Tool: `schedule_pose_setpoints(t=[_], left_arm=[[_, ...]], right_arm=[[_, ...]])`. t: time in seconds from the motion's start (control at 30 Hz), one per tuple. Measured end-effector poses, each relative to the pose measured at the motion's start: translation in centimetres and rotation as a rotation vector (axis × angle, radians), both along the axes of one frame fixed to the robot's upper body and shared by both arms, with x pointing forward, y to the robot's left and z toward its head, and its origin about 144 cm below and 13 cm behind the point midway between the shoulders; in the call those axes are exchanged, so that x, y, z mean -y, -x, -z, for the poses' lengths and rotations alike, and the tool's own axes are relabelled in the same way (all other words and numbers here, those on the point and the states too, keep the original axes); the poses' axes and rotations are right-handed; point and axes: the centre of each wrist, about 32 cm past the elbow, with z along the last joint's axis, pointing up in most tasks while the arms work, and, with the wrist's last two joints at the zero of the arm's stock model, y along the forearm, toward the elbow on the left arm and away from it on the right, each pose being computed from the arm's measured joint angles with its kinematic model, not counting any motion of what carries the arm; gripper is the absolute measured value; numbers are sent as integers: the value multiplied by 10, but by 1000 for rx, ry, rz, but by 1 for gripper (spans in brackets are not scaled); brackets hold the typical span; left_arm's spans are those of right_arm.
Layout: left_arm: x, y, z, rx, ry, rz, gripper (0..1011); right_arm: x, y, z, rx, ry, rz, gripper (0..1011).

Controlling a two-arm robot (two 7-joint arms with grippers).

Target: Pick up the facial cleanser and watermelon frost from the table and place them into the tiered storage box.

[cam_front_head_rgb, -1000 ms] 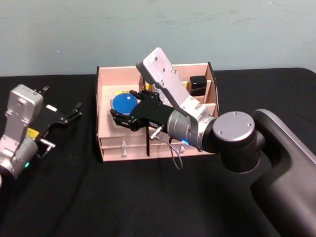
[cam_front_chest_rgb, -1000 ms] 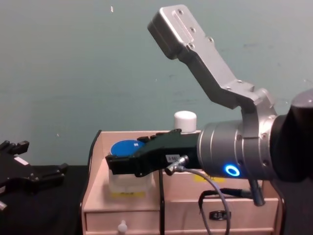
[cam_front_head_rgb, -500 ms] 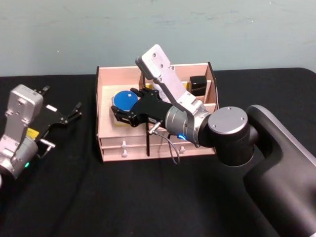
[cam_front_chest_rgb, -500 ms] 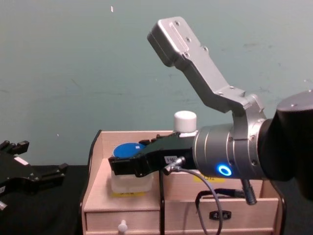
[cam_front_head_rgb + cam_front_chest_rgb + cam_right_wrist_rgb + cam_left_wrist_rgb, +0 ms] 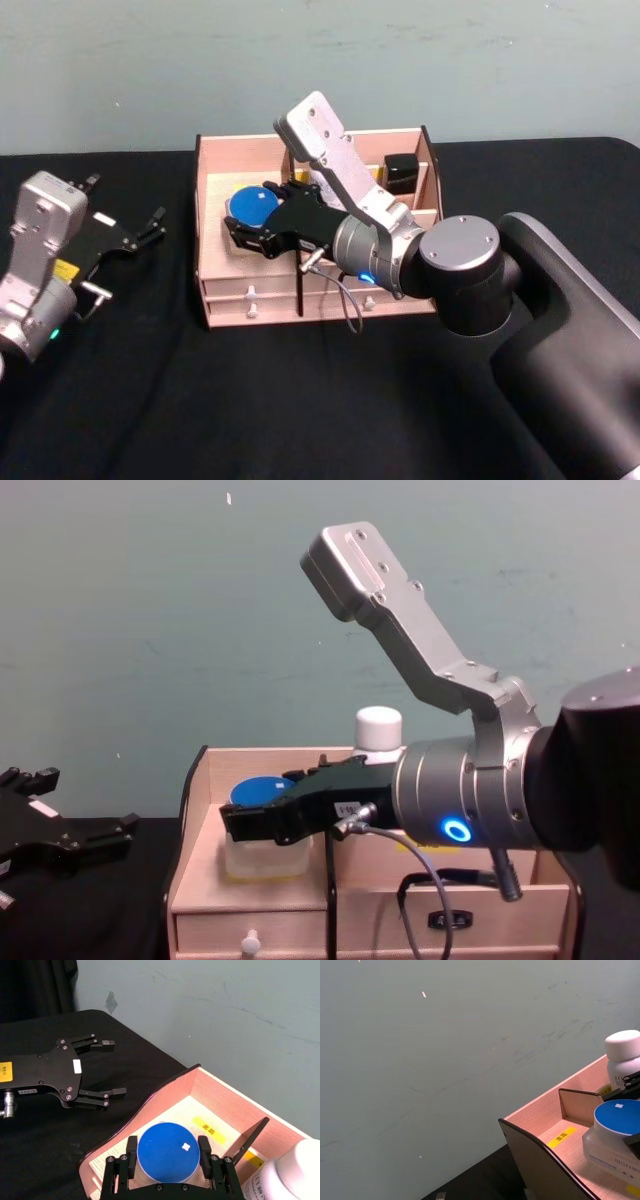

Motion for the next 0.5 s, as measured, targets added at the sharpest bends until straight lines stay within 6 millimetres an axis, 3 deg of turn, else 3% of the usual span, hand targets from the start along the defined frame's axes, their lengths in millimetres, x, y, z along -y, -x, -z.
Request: schedule_pose_setpoints(t=[0.3,0.5], left_arm=[[0,0,0,0,0,0,1010],[0,0,0,0,0,0,1010]], right_arm=[[0,0,0,0,0,0,978],[3,3,-1,20,-15,8,1002]])
